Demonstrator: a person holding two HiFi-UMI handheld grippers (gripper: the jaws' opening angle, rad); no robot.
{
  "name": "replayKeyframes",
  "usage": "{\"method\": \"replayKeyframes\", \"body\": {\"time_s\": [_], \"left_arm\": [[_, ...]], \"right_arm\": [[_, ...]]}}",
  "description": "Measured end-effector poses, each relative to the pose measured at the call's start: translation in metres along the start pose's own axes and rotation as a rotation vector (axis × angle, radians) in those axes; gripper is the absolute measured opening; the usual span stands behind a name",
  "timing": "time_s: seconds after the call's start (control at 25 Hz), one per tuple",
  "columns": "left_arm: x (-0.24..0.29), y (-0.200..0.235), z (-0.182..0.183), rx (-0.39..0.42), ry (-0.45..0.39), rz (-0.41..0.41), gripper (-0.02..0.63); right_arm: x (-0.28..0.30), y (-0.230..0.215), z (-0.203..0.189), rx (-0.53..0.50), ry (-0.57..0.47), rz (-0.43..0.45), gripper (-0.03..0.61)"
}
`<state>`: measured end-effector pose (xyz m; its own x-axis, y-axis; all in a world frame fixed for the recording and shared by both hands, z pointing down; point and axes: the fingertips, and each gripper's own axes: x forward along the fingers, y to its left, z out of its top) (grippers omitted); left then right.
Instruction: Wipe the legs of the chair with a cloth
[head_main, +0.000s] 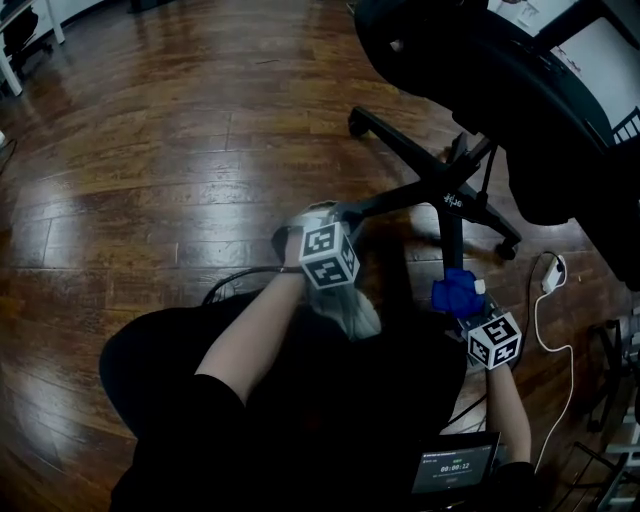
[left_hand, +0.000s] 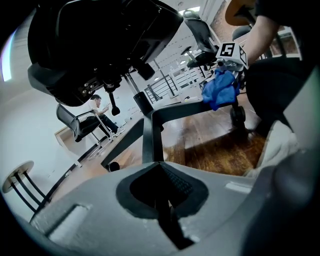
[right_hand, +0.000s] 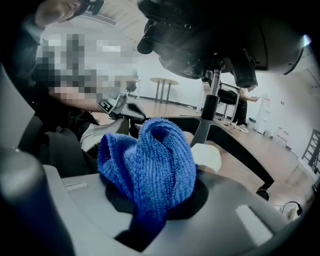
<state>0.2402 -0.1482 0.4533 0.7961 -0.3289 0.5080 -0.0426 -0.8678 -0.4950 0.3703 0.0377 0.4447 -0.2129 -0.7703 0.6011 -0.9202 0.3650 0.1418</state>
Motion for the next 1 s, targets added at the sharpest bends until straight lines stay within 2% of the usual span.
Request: {"method": "replayKeyframes", "body": {"time_s": [0.24, 0.6, 0.72, 0.84, 1.0], "left_arm": [[-0.001, 0.000, 0.001, -0.007, -0.006, -0.003, 0.000], [-0.001, 0.001, 0.004, -0.010, -0.021, -0.008, 0.000], [-0.002, 0.001, 0.004, -0.012, -0.023, -0.008, 0.000], [-0.002, 0.001, 0.003, -0.014, -0.022, -0.010, 0.000], [-0.001, 0.000, 0.003, -0.015, -0.022, -0.013, 0.000]], "right_arm": [[0.024, -0.030, 0.029, 0.046, -0.026, -0.032, 0.073], [0.088, -0.101, 0.103, -0.036, -0.017, -0.171, 0.074], [0.096, -0.104, 0.106, -0.053, -0.001, -0.182, 0.074], [0.093, -0.103, 0.108, -0.041, -0.030, -0.194, 0.074], [0.082, -0.091, 0.095, -0.064, -0.016, -0.216, 0.074]]}}
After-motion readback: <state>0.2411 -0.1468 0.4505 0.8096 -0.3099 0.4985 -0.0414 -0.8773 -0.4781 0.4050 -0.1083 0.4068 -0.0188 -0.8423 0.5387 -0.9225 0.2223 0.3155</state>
